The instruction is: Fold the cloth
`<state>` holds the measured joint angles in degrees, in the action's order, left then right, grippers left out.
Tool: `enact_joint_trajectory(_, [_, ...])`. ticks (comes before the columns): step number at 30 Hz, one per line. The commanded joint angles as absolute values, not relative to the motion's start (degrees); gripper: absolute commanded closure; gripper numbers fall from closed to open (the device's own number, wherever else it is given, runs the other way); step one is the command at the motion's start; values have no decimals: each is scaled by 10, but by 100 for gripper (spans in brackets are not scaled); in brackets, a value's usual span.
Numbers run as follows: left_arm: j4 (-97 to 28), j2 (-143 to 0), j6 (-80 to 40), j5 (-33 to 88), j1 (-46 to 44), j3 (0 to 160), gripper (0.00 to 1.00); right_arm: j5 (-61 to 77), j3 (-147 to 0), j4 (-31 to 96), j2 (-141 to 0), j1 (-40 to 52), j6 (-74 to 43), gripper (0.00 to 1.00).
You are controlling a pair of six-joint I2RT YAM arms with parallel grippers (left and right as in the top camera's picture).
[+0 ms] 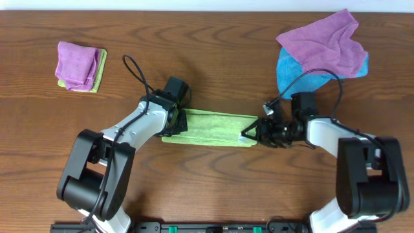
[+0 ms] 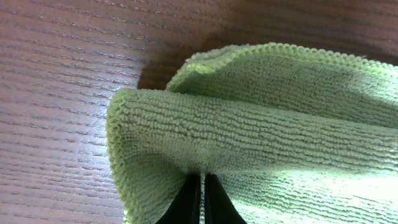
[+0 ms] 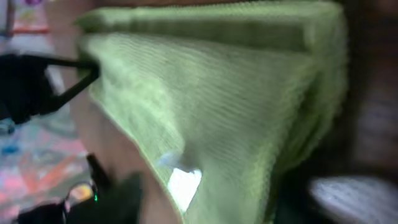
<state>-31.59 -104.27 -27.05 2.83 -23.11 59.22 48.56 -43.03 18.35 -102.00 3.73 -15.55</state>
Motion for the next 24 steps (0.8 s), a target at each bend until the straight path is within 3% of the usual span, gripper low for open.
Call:
enact_joint_trajectory(1, [-330, -1075, -275, 39, -232, 564, 94, 465, -437, 182, -1032, 50, -187, 96])
enact_joint_trajectory(6, [-352, -1043, -275, 80, -212, 573, 94, 385, -521, 315, -1023, 36, -170, 99])
enact_joint_trajectory(10, [-398, -955, -268, 80, -187, 597, 94, 167, -659, 537, -1016, 30, -141, 99])
enact_joint_trajectory(15, [-444, -815, -268, 85, -170, 608, 94, -96, -782, 707, -1016, 49, -194, 99])
enact_joint_trajectory(20, [-484, -686, -269, 91, -170, 608, 94, -142, -804, 717, -1019, 123, -239, 99])
enact_joint_trajectory(24, [-518, -599, -268, 91, -169, 608, 94, -142, -804, 673, -1043, 244, -253, 98])
